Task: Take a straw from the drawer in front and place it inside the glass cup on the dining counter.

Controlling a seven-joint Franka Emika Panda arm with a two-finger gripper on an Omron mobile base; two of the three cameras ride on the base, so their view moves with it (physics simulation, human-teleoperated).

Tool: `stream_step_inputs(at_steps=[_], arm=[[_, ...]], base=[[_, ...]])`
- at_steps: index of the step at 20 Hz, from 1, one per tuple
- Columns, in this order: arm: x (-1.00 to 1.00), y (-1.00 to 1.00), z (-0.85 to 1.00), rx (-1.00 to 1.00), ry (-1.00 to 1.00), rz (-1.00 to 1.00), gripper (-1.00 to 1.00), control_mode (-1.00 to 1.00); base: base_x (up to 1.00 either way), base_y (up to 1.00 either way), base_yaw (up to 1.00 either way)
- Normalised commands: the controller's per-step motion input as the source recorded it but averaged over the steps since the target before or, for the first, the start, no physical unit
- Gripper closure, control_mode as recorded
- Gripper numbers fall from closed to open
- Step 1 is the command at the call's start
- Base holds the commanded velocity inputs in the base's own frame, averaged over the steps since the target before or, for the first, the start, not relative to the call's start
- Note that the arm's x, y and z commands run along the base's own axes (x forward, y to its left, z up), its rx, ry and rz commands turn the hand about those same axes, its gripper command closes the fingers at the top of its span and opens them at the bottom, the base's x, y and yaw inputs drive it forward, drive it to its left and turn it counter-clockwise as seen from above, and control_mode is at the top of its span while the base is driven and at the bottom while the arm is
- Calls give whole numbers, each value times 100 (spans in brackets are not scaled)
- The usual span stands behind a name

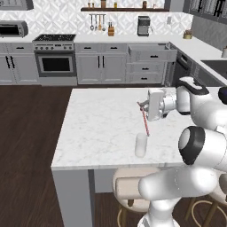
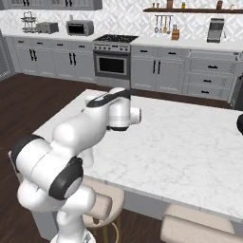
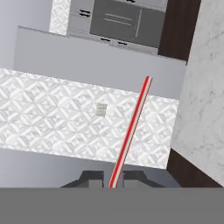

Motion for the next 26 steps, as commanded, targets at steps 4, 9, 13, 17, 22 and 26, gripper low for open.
stream_step_inputs(at_steps=[4, 9, 13, 17, 22, 26], arm=[[42, 2, -24, 9, 0, 6, 100, -100], [57, 0, -19, 5, 0, 4, 100, -100], [33, 0, -30, 1, -1, 5, 100, -100], [2, 0, -34, 0, -2, 7, 100, -100], [-7, 1, -22, 1, -5, 7, 100, -100], [-41, 5, -15, 5, -6, 7, 100, -100]], base=[[0, 0, 0], [0, 0, 0], [0, 0, 0], [0, 0, 0], [0, 0, 0], [0, 0, 0]])
